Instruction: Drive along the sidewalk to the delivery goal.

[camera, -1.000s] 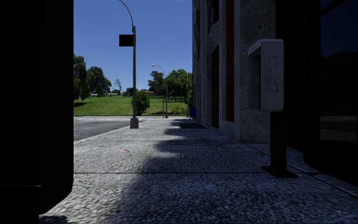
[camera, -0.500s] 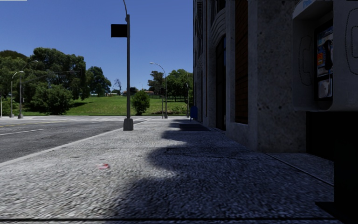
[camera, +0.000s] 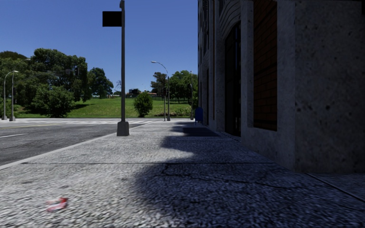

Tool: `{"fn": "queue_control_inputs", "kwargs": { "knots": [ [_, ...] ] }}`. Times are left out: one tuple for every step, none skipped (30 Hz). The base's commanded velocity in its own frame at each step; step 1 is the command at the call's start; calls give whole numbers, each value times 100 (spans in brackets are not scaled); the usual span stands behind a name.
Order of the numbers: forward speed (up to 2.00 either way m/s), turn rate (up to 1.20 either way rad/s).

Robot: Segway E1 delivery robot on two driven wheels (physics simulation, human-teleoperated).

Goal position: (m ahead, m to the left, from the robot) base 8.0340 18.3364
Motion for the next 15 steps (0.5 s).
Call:
{"fn": "queue_control_inputs", "kwargs": {
  "knots": [
    [200, 0],
    [200, 0],
    [200, 0],
    [200, 0],
    [200, 0],
    [200, 0],
    [200, 0],
    [200, 0],
    [200, 0],
    [200, 0],
    [200, 0],
    [200, 0],
    [200, 0],
    [200, 0],
    [200, 0]
  ]
}}
